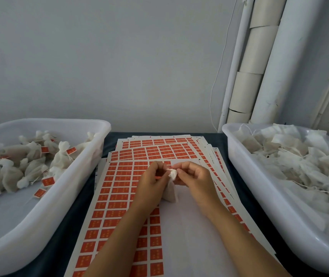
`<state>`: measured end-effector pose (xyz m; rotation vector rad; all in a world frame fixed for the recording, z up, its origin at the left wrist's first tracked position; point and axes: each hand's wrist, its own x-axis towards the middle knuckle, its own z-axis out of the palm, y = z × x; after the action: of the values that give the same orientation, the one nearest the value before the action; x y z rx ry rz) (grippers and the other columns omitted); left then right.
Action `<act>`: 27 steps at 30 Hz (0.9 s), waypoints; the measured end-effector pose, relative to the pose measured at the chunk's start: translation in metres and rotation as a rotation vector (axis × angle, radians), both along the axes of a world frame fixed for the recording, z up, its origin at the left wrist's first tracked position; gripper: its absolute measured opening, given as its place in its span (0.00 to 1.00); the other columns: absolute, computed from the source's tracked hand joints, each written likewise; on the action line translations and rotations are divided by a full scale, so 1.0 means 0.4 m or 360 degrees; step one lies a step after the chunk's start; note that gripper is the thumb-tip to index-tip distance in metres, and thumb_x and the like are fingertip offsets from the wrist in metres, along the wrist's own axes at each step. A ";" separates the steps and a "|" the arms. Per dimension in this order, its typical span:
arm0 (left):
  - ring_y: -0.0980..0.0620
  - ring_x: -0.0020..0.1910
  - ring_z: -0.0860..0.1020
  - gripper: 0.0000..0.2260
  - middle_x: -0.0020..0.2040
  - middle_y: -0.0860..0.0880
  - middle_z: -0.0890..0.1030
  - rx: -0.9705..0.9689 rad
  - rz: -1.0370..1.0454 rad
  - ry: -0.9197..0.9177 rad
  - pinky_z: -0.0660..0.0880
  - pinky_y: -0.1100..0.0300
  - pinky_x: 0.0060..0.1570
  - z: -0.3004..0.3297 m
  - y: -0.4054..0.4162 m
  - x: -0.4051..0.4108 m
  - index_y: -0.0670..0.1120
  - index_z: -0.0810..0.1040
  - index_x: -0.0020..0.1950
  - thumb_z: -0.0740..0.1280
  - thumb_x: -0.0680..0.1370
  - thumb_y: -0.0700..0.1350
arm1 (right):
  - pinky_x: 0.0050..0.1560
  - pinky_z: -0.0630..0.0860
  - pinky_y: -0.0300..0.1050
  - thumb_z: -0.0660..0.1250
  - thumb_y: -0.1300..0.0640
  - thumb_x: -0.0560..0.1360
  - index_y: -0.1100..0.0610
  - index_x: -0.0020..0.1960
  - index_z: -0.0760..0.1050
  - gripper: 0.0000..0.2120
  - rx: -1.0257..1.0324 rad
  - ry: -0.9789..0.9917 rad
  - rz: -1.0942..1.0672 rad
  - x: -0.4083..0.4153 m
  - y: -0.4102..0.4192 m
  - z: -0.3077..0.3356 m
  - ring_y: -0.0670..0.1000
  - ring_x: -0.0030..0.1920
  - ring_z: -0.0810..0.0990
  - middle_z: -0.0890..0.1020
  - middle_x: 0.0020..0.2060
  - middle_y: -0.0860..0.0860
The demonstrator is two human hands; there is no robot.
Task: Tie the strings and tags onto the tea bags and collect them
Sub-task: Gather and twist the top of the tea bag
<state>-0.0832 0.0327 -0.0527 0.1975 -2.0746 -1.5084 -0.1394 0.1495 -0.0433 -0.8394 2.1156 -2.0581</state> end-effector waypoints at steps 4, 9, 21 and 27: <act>0.58 0.42 0.77 0.07 0.43 0.57 0.78 -0.0025 -0.0027 0.0003 0.72 0.75 0.36 -0.001 -0.001 -0.002 0.53 0.73 0.44 0.64 0.78 0.41 | 0.43 0.79 0.36 0.69 0.60 0.73 0.52 0.51 0.80 0.08 -0.0027 -0.0091 0.0083 0.000 0.002 0.001 0.44 0.46 0.83 0.84 0.45 0.44; 0.57 0.42 0.76 0.07 0.42 0.55 0.77 -0.0055 -0.0062 -0.0006 0.72 0.76 0.37 -0.001 -0.001 -0.002 0.52 0.72 0.44 0.63 0.79 0.40 | 0.37 0.77 0.32 0.70 0.59 0.72 0.50 0.43 0.80 0.05 0.0016 -0.0103 -0.0004 -0.002 0.003 0.000 0.44 0.40 0.84 0.84 0.39 0.44; 0.56 0.45 0.76 0.10 0.44 0.55 0.77 -0.0042 -0.0038 -0.0009 0.73 0.75 0.35 0.001 -0.002 -0.001 0.53 0.71 0.45 0.61 0.79 0.38 | 0.36 0.76 0.31 0.71 0.58 0.71 0.47 0.43 0.80 0.06 0.0059 -0.0161 0.0071 -0.006 0.002 0.000 0.43 0.40 0.83 0.83 0.36 0.39; 0.57 0.44 0.76 0.08 0.43 0.56 0.77 -0.0152 0.0000 0.0015 0.73 0.74 0.36 0.001 0.002 0.002 0.53 0.72 0.44 0.64 0.78 0.40 | 0.34 0.76 0.31 0.69 0.59 0.72 0.51 0.41 0.79 0.04 0.0182 -0.0074 0.0082 -0.009 0.006 -0.007 0.44 0.36 0.83 0.83 0.35 0.44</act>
<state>-0.0823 0.0335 -0.0524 0.1533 -2.1331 -1.4040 -0.1430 0.1520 -0.0459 -0.8136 2.1408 -1.8926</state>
